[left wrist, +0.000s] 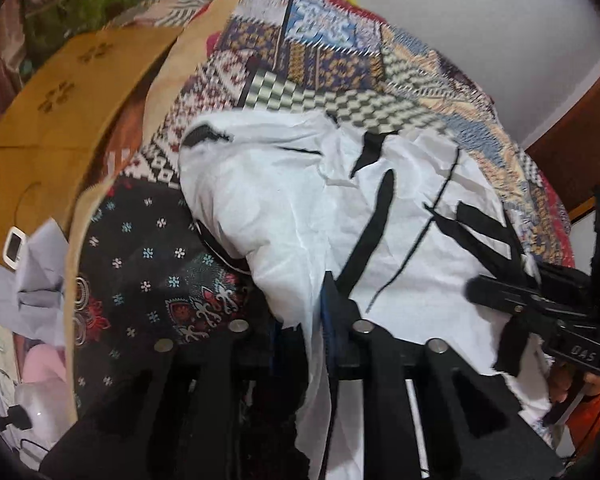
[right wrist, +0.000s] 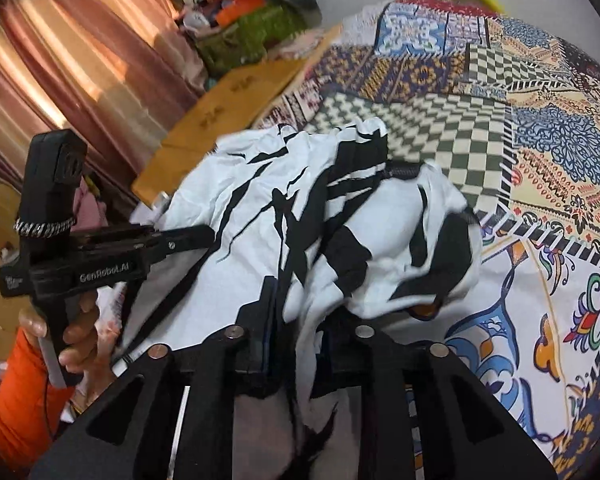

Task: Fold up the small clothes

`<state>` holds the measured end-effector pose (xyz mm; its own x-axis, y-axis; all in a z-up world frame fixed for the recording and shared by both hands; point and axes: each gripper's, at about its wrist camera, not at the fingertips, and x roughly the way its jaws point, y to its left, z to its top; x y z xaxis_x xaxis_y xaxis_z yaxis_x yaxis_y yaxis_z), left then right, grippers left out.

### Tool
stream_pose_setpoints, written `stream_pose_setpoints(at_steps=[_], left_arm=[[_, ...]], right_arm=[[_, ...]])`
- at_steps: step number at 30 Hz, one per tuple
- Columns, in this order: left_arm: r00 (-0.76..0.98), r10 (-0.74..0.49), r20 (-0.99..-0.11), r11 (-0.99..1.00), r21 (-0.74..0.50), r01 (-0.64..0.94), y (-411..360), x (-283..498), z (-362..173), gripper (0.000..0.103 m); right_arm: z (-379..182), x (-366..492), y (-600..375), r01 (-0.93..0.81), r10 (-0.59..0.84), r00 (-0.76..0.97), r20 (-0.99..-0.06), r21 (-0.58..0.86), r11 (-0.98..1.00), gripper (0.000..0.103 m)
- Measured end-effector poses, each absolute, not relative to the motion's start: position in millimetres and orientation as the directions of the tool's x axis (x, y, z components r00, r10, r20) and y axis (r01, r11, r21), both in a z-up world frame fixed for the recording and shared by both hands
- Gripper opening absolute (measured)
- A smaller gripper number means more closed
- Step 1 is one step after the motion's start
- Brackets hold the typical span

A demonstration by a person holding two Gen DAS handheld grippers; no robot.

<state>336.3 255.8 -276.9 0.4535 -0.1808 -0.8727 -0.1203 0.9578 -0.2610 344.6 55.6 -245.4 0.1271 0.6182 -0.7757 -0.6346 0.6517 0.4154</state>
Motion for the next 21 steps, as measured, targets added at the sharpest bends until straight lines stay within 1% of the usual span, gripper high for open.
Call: stream_pose_setpoints(at_steps=[1, 2, 5, 8, 11, 13, 14, 17, 19, 21], left_arm=[[0.452, -0.181, -0.873, 0.958, -0.261, -0.12, 257, 337, -280, 0.028], [0.453, -0.175, -0.874, 0.959, -0.256, -0.124, 258, 338, -282, 0.034], [0.472, -0.14, -0.871, 0.965, -0.227, -0.133, 260, 332, -277, 0.043], [0.493, -0.075, -0.867, 0.978, -0.16, -0.132, 260, 321, -262, 0.043], [0.53, -0.002, -0.848, 0.989, -0.081, -0.127, 256, 303, -242, 0.043], [0.559, 0.004, -0.829, 0.99, -0.076, -0.12, 253, 289, -229, 0.043], [0.566, -0.005, -0.824, 0.99, -0.085, -0.114, 251, 284, -225, 0.043], [0.57, -0.046, -0.82, 0.989, -0.118, -0.09, 239, 267, -225, 0.043], [0.532, -0.071, -0.844, 0.991, -0.119, -0.057, 227, 259, -239, 0.043], [0.484, -0.051, -0.874, 0.995, -0.085, -0.049, 220, 253, -259, 0.043]], right_arm=[[-247, 344, 54, -0.639, 0.61, 0.126, -0.782, 0.406, 0.653, 0.021], [-247, 342, 53, -0.644, 0.605, 0.126, -0.786, 0.399, 0.653, 0.024], [-241, 337, 47, -0.662, 0.577, 0.164, -0.8, 0.344, 0.666, 0.034], [-227, 322, 40, -0.693, 0.536, 0.235, -0.811, 0.247, 0.678, 0.035], [-209, 305, 37, -0.73, 0.508, 0.328, -0.797, 0.128, 0.671, 0.035], [-197, 290, 41, -0.763, 0.508, 0.369, -0.778, 0.059, 0.644, 0.035], [-194, 284, 44, -0.774, 0.515, 0.373, -0.772, 0.047, 0.631, 0.036], [-192, 271, 55, -0.81, 0.549, 0.317, -0.773, 0.08, 0.581, 0.043], [-205, 268, 64, -0.821, 0.556, 0.242, -0.795, 0.137, 0.554, 0.044], [-223, 269, 69, -0.815, 0.532, 0.173, -0.829, 0.183, 0.55, 0.044]])
